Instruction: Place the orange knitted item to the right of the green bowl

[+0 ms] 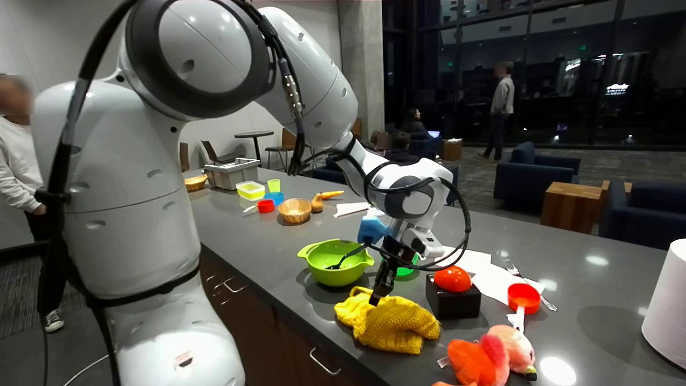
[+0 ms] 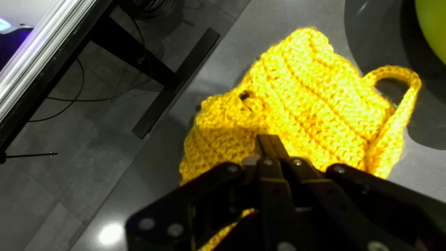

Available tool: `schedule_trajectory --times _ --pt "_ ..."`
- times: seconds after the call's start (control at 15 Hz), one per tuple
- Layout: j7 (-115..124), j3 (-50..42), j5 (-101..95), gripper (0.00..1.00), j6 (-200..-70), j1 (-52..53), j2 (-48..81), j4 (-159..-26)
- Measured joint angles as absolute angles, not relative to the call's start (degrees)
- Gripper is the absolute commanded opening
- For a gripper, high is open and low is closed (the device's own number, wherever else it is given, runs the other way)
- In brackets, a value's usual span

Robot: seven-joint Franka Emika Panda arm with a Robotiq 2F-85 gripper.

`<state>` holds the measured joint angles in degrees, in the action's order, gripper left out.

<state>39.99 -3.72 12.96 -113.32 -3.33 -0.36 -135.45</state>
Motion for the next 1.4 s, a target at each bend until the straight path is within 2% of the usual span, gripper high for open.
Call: schedule_trajectory --times 0.93,1.4 --pt "35.05 -2.19 16.19 0.0 -124.3 -1.49 6.58 -136.34" --pt "33.87 -0.49 16.88 0.0 -124.01 0.46 11.31 -131.34"
